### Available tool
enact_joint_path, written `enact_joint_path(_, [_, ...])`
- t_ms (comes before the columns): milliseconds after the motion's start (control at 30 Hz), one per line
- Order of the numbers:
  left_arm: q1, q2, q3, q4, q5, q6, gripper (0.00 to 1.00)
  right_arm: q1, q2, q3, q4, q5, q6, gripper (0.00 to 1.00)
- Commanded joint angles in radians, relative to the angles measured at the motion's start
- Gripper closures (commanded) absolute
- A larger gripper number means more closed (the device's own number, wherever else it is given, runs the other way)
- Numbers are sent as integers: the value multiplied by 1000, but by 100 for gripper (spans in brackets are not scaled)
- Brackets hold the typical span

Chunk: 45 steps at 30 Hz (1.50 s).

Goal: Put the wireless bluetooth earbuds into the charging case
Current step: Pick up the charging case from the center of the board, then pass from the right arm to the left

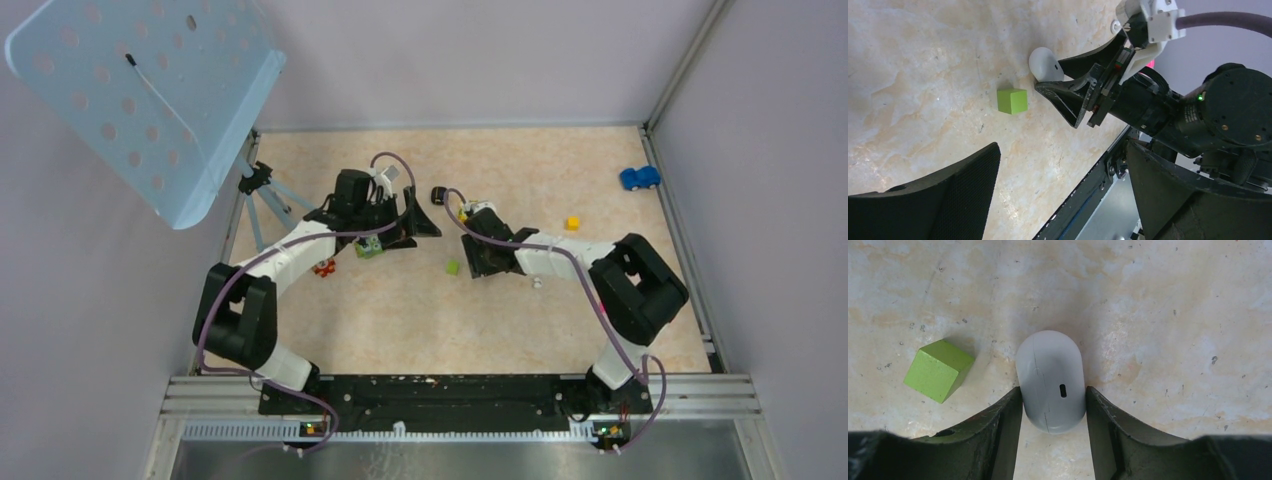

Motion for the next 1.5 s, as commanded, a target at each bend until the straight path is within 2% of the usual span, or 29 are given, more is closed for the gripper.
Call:
enact_joint_path(0, [5, 32, 49, -22, 19, 4, 1, 9, -41, -25, 12, -18, -20, 52])
enact_joint_path(67, [11, 24, 36, -12, 4, -14, 1, 9, -55, -30, 20, -33, -20, 54])
enact_joint_path(167, [37, 6, -9, 43, 7, -72, 1, 8, -90, -52, 45, -48, -11, 64])
enact_joint_path(333, [63, -1, -45, 119, 61, -118, 1, 7, -167, -112, 130, -110, -8, 68])
enact_joint_path(433, [63, 7, -54, 166, 103, -138, 1, 7, -202, -134, 163, -163, -16, 69])
enact_joint_path(667, [47, 8, -124, 319, 204, -215, 9, 8, -336, -208, 287, -215, -1, 69])
enact_joint_path(800, [-1, 7, -143, 367, 196, -241, 15, 8, -400, -242, 376, -267, 18, 70])
enact_joint_path(1100, [-63, 81, -215, 627, 252, -440, 18, 9, -428, -233, 410, -343, 13, 68])
enact_joint_path(1467, [-100, 121, -205, 677, 190, -469, 36, 9, -454, -257, 424, -359, 12, 69])
